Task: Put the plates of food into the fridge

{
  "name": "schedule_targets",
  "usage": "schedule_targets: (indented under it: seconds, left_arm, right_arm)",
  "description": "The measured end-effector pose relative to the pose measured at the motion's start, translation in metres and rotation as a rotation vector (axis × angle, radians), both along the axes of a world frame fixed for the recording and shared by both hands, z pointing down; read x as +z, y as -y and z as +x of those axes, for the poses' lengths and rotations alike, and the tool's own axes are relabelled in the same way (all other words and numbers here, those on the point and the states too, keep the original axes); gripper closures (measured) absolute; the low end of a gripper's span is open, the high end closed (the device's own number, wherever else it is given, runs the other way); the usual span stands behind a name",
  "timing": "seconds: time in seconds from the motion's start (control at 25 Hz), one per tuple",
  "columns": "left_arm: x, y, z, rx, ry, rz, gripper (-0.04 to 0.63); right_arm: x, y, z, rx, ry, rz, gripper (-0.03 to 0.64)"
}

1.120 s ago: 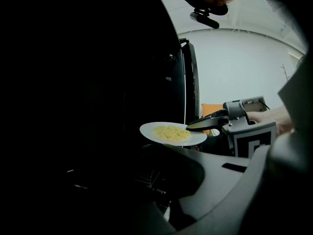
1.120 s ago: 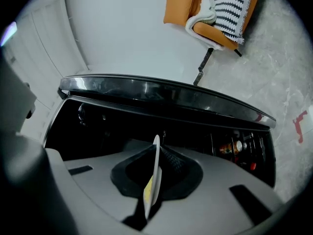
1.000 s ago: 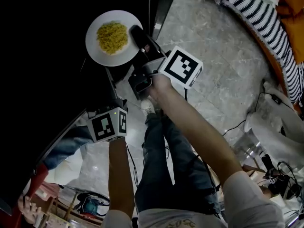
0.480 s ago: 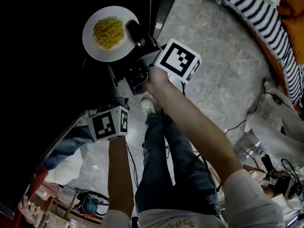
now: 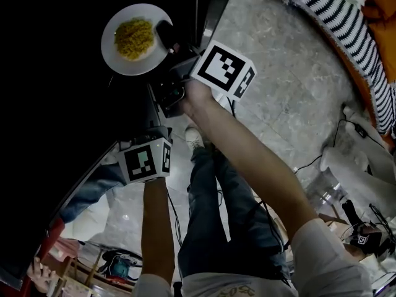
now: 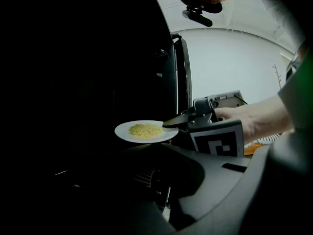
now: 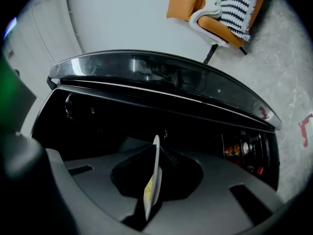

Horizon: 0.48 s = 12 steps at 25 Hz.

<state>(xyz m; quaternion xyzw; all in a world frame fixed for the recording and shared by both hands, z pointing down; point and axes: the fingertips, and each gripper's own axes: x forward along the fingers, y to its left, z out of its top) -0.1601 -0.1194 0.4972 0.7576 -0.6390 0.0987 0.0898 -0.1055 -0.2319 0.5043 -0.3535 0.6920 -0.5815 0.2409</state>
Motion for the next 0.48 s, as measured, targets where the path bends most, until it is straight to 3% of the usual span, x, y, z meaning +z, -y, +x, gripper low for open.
schedule_targets:
  seconds: [0.48]
  left_arm:
    - [0.001,0.020,0.002,0.019,-0.028,0.013,0.589]
  right_arm:
    - [0.005,0.014,-0.004,0.001,-0.003,-0.013,0.595]
